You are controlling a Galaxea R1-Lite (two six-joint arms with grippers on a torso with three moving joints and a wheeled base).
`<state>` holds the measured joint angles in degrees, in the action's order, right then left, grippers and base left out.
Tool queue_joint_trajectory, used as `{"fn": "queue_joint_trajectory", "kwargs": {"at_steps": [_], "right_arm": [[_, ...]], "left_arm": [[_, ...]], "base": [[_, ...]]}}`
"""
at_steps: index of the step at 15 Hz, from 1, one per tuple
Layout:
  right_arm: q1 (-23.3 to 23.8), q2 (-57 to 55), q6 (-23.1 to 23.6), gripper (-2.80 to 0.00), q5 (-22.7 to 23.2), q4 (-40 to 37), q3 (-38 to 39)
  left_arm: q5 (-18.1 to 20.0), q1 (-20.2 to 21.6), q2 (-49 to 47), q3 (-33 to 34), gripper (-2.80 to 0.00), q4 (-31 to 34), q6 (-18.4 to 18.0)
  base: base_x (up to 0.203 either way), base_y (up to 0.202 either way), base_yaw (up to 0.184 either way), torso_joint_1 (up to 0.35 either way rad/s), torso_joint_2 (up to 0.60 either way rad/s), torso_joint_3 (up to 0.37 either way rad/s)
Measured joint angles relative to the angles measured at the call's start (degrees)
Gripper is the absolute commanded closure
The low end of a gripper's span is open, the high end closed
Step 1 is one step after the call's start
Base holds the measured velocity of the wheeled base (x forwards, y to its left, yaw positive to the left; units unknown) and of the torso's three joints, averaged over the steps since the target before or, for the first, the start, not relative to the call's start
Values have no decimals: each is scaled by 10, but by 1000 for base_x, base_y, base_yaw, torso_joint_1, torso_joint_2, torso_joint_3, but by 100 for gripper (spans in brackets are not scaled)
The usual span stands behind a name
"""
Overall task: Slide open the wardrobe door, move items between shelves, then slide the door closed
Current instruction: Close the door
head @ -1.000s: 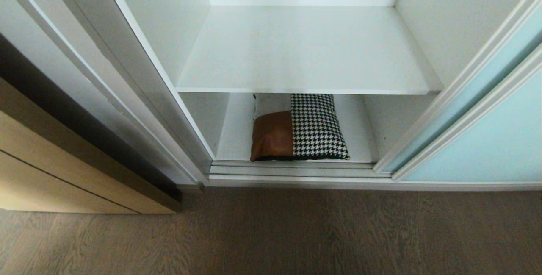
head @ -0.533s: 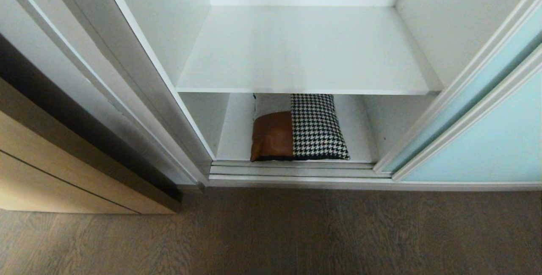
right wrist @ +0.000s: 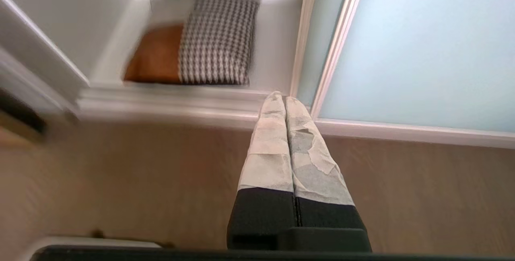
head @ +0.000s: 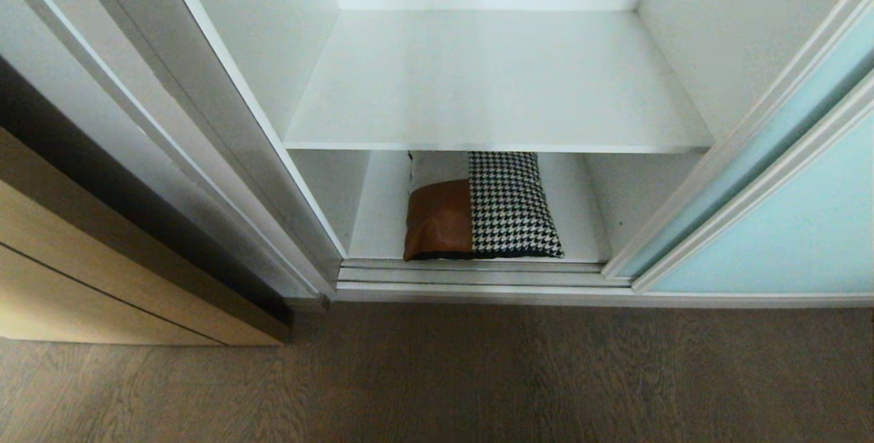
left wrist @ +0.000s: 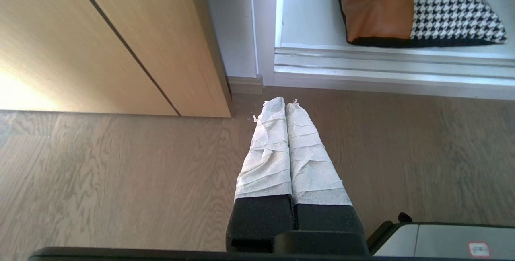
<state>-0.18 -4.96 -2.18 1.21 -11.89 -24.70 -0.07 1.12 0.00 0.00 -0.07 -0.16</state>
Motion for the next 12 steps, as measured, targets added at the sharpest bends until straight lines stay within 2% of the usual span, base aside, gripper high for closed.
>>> {"fn": "queue_joint_trajectory", "kwargs": {"at_steps": [5,8,12], "right_arm": [[-8,-111,-12,0,-59,-67,-198],[-17,-187,-14,0,-108,-87,-274],[-32,-295,-23,0,-195,-91,-344]], "left_arm": [[0,0,0,0,0,0,0],[0,0,0,0,0,0,0],[0,0,0,0,0,0,0]], "base": [[0,0,0,0,0,0],[0,0,0,0,0,0],[0,0,0,0,0,0]]}}
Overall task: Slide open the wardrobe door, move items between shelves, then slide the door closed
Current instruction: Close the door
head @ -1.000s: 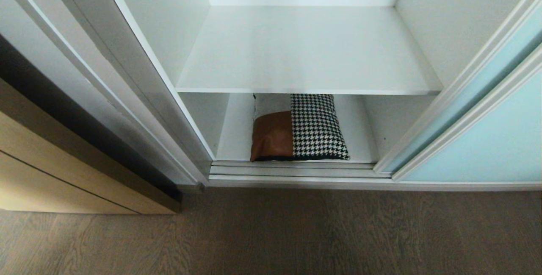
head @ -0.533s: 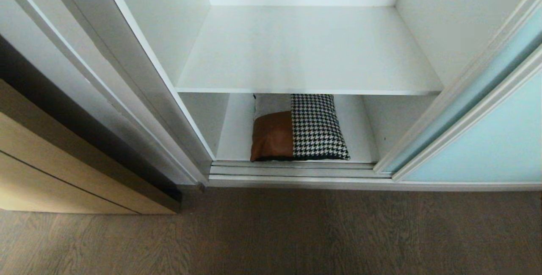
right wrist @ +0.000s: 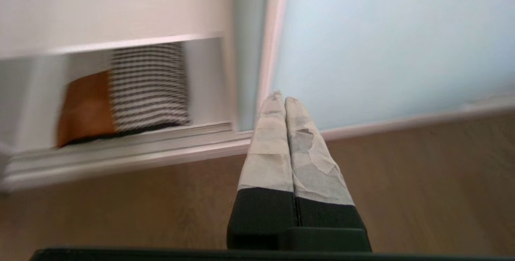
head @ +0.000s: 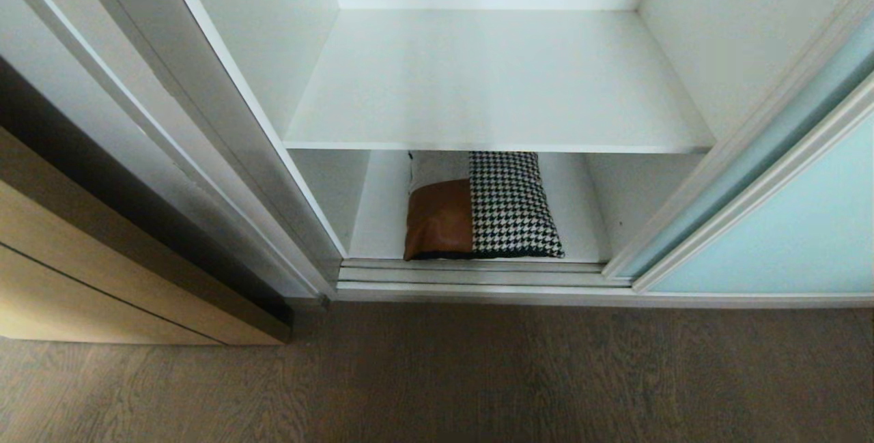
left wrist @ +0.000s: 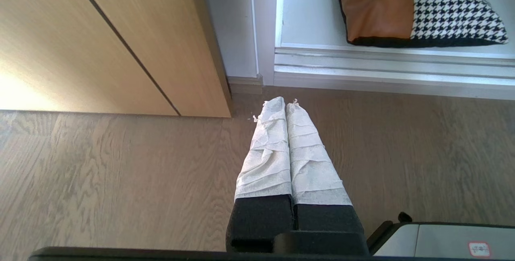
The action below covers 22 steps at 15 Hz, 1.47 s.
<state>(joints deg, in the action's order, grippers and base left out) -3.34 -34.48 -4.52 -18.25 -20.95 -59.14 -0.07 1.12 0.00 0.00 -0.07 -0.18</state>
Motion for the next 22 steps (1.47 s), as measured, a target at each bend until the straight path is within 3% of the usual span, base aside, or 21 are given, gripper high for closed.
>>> {"fn": "queue_joint_trajectory", "kwargs": {"at_steps": [2,4,7,11,22], "right_arm": [[8,-56,-13,0,-22,-2,-41],[53,-105,-21,0,-11,-9,-79],[140,-160,-2,0,77,0,-122],[252,-218,22,0,184,68,-146],[367,-306,30,0,325,185,-127]], "left_arm": [[0,0,0,0,0,0,0],[0,0,0,0,0,0,0],[0,0,0,0,0,0,0],[0,0,0,0,0,0,0],[0,0,0,0,0,0,0]], "base": [[0,0,0,0,0,0],[0,0,0,0,0,0],[0,0,0,0,0,0],[0,0,0,0,0,0],[0,0,0,0,0,0]]}}
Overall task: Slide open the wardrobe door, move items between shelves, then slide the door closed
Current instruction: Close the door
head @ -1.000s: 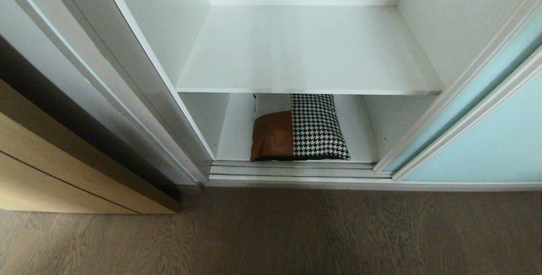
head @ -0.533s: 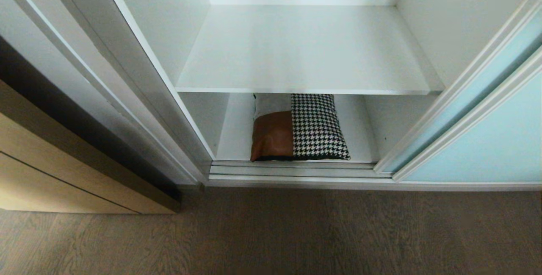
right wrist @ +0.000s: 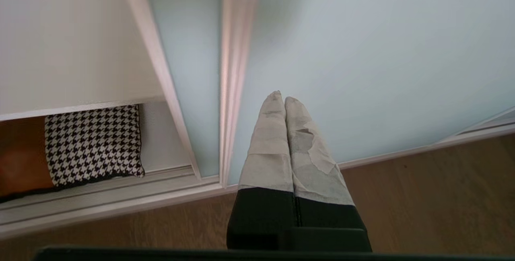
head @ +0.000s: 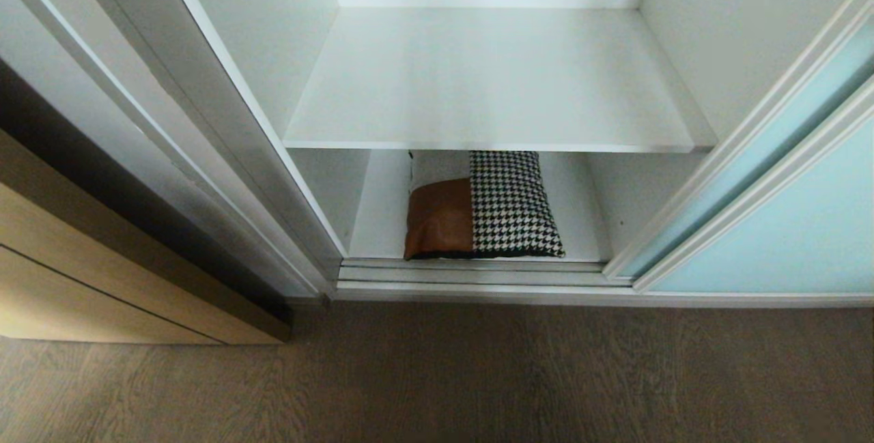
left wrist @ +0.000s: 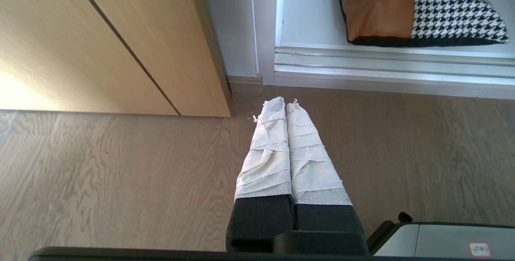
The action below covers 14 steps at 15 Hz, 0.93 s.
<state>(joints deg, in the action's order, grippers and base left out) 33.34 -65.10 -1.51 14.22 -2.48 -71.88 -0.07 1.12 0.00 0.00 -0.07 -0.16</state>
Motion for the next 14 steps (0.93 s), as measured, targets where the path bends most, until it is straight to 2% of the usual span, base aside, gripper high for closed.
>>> {"fn": "queue_joint_trajectory", "kwargs": {"at_steps": [6,9,14], "right_arm": [[10,-31,-12,0,54,4,4],[10,-43,-24,0,97,8,1],[17,-77,-37,0,103,95,10]], "left_arm": [[0,0,0,0,0,0,0],[0,0,0,0,0,0,0],[0,0,0,0,0,0,0]], "base": [[0,0,0,0,0,0],[0,0,0,0,0,0],[0,0,0,0,0,0]]}}
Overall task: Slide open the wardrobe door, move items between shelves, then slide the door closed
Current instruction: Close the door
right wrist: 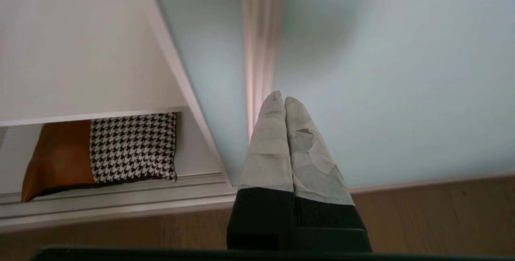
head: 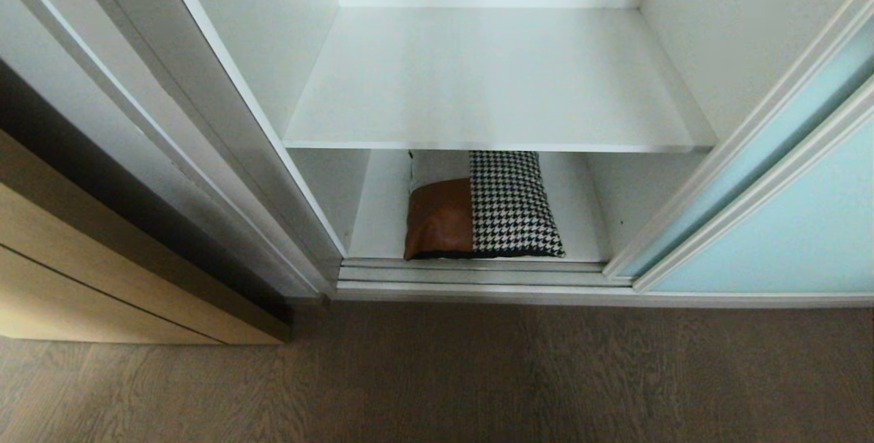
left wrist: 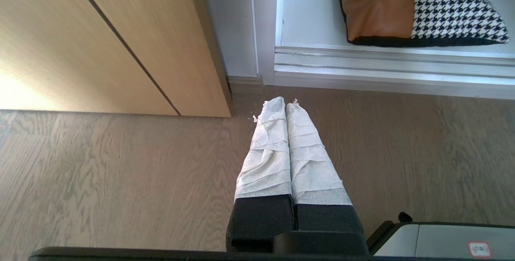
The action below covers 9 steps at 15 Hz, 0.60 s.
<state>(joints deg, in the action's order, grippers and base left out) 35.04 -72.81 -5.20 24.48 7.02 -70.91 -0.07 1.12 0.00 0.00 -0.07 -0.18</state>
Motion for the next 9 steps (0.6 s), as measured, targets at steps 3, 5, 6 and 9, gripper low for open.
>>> {"fn": "queue_joint_trajectory", "kwargs": {"at_steps": [3,5,6,9], "right_arm": [[1,-18,-1,0,1,8,-9],[1,-30,-1,0,0,20,-10],[0,-35,-1,0,0,26,-11],[-1,-49,-1,0,4,31,-18]], "left_arm": [[0,0,0,0,0,0,0],[0,0,0,0,0,0,0],[0,0,0,0,0,0,0],[0,0,0,0,0,0,0]], "base": [[0,0,0,0,0,0],[0,0,0,0,0,0],[0,0,0,0,0,0],[0,0,0,0,0,0]]}}
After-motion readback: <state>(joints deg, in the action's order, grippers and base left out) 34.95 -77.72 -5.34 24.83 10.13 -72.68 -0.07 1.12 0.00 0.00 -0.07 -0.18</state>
